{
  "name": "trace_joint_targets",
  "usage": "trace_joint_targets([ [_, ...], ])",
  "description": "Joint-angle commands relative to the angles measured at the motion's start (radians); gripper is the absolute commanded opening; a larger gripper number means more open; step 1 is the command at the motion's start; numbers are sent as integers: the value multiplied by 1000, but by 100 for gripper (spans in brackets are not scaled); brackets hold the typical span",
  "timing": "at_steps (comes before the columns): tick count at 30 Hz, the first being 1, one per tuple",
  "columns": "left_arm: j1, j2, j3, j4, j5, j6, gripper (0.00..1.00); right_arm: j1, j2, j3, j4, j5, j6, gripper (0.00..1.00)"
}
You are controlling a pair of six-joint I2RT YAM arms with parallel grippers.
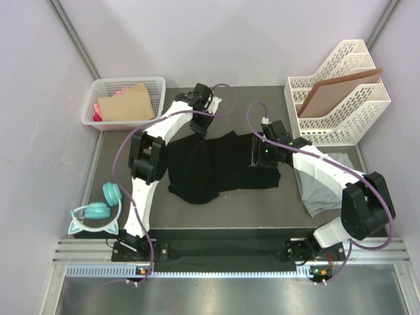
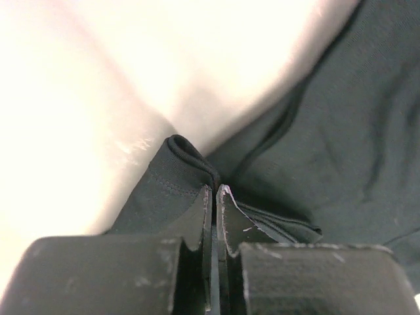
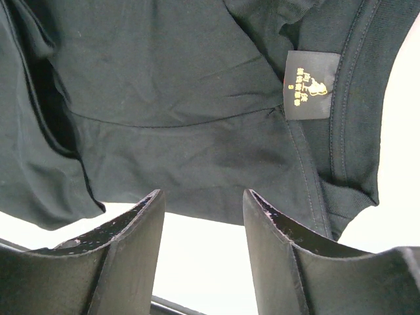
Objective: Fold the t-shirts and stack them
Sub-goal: Fold the folded rectangular tshirt in 1/3 of the way
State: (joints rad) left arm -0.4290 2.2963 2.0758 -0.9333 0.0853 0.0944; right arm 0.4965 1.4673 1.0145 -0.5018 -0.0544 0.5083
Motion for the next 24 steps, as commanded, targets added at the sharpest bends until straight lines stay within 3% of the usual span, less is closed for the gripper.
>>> trace_joint_targets([
  [1,6,37,46,53,16,-22,0,13,-24,-1,22,8,-7,53],
  [3,-4,58,53,42,24,-12,4,13,-28,-1,14,14,-11,56],
  [5,-7,60,52,37,24,-12,15,23,-36,-2,9,11,-20,58],
  [6,-5,57,50,33,30,-10,25,31,-39,-1,6,7,-25,59],
  [7,-2,51,47,27,36,-4,51,54,-39,7,3,-1,-25,59],
  [10,7,-13,8,4,51,13,71,138,-21,36,5,-16,-24,61],
  [12,7,-61,-31,2,59,42,94,187,17,61,9,-27,-17,61],
  [14,10,-150,-101,1,54,56,99,247,65,102,14,-19,-4,61],
  [17,48,-300,-213,27,90,56,99,275,106,134,20,-13,19,60],
  [24,246,-544,-535,39,191,82,99,289,157,193,48,-30,32,59],
])
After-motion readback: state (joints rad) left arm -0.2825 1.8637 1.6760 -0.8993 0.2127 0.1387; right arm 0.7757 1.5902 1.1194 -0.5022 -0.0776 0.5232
